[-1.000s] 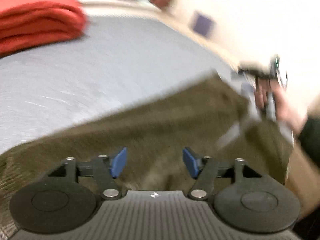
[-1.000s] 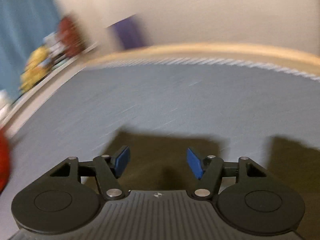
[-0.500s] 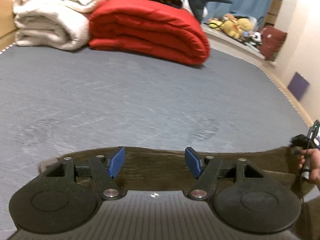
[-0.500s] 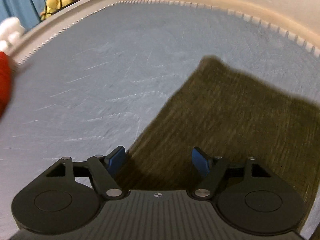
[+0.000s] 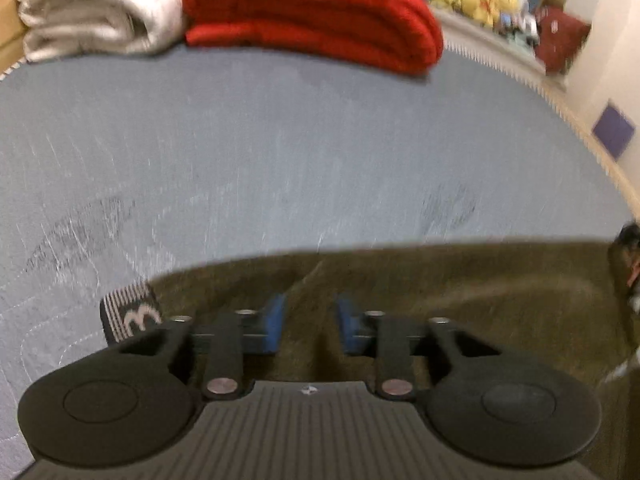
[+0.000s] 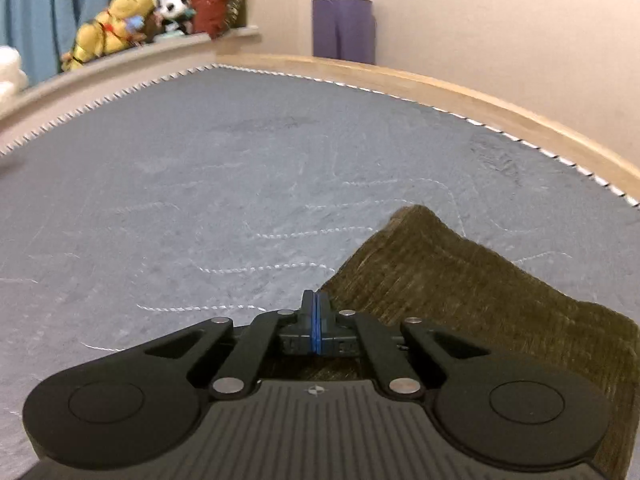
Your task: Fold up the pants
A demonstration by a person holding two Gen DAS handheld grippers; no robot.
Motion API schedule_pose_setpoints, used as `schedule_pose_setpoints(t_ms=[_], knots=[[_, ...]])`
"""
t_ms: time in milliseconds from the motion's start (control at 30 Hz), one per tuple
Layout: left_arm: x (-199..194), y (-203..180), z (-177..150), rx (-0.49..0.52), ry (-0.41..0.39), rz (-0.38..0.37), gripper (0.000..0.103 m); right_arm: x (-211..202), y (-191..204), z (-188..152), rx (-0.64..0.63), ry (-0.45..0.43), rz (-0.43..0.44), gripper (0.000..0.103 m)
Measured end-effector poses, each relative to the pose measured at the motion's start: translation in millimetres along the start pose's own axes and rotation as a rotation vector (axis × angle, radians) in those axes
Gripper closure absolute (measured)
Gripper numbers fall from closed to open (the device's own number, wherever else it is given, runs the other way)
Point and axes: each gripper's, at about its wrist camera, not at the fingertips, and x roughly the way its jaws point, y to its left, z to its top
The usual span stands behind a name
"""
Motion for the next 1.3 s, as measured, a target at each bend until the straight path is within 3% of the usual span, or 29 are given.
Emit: schedule_pose_setpoints(t_ms=[67, 100, 133, 200, 233, 267, 367, 500, 667, 800, 900, 1100, 1167, 1233, 1300], knots=[[15, 8, -5, 0.053, 0.055, 0.03, 0.088, -18, -5, 3, -0.005, -0.02, 0.052, 0.076], [25, 16, -9, 0.073, 0.079, 0.073, 0.094, -29, -8, 6, -0.013, -0.042, 0.067, 0.057], [34, 26, -13, 0.076, 0.093, 0.128, 0.1, -45, -9, 8, -0.029, -0.072, 0.091, 0.047], [39, 52, -14, 0.014, 0.053, 0.117, 0.1, -74, -10, 10, -0.07, -0.093, 0.158, 0.045], [36, 57, -13, -0.005, 0.047, 0.148, 0.101, -91, -10, 11, -0.086, -0.091, 0.19, 0.042], [33, 60, -13, 0.002, 0.051, 0.177, 0.101, -111, -11, 12, -0.098, -0.091, 0.221, 0.041], [15, 55, -17, 0.022, 0.05, 0.163, 0.1, -170, -17, 8, -0.115, -0.102, 0.289, 0.033], [-26, 45, -19, 0.022, -0.003, 0.044, 0.095, -258, -29, -6, -0.179, -0.099, 0.396, 0.021], [-65, 28, -40, 0.113, -0.034, -0.018, 0.094, -356, -55, -49, -0.215, -0.104, 0.502, 0.016], [-92, 22, -62, 0.135, -0.048, -0.077, 0.094, -390, -64, -97, -0.262, -0.065, 0.581, 0.016], [-98, 27, -83, 0.136, 0.042, -0.152, 0.087, -402, -59, -138, -0.382, -0.031, 0.613, 0.016], [-98, 34, -144, 0.316, 0.147, -0.15, 0.084, -434, -30, -178, -0.664, -0.022, 0.723, 0.016], [-77, 46, -166, 0.331, 0.268, -0.159, 0.084, -441, -23, -189, -0.753, -0.003, 0.747, 0.016], [-76, 46, -173, 0.382, 0.263, -0.161, 0.084, -447, -16, -198, -0.835, -0.003, 0.76, 0.016], [-83, 50, -170, 0.331, 0.255, -0.177, 0.084, -448, -12, -200, -0.864, 0.007, 0.755, 0.016]])
